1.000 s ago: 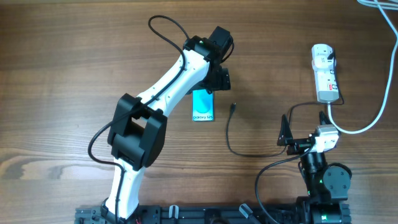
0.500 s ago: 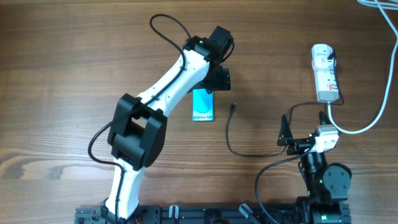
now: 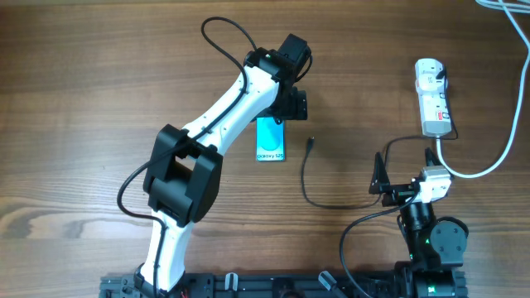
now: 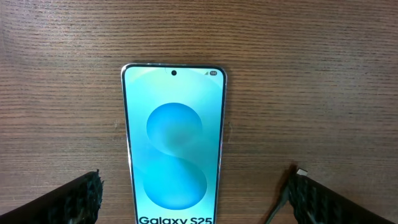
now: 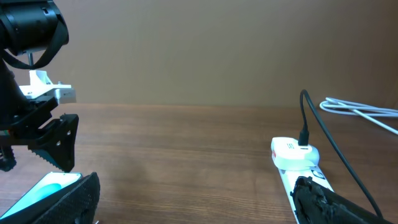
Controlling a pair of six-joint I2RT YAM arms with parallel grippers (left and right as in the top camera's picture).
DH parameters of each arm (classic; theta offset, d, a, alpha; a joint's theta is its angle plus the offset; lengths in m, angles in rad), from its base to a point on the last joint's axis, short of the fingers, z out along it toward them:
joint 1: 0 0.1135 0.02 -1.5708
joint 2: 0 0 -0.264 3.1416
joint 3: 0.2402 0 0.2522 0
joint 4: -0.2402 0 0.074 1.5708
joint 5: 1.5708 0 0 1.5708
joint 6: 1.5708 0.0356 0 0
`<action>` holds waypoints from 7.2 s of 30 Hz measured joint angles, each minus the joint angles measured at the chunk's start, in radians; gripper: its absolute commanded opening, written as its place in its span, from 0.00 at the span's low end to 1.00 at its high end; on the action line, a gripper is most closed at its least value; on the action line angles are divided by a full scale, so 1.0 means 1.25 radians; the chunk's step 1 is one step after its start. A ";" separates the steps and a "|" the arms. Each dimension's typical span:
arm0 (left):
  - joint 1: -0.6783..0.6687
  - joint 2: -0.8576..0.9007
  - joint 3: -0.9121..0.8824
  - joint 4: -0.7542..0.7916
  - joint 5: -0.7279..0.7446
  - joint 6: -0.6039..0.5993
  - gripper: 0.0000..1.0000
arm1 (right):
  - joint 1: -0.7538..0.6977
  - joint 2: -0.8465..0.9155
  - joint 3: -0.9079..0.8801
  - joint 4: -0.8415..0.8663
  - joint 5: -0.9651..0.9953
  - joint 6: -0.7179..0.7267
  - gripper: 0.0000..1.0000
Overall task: Plug charger to phone and switch on socket
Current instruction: 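Lower the open left gripper down around the phone's top edge, then close the left gripper on the phone's sides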
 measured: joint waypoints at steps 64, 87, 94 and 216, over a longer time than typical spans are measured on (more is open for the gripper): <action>0.019 0.008 -0.103 0.086 0.004 -0.004 1.00 | 0.000 0.000 0.000 0.000 0.000 0.000 1.00; 0.018 0.055 -0.106 0.114 0.004 -0.004 1.00 | 0.000 0.000 0.000 0.000 0.000 0.000 1.00; 0.017 0.055 -0.106 0.096 0.012 -0.004 1.00 | 0.000 0.000 0.000 0.000 0.000 0.000 1.00; 0.007 0.056 -0.106 0.080 0.010 -0.010 0.75 | 0.000 0.000 0.000 0.000 0.000 0.000 1.00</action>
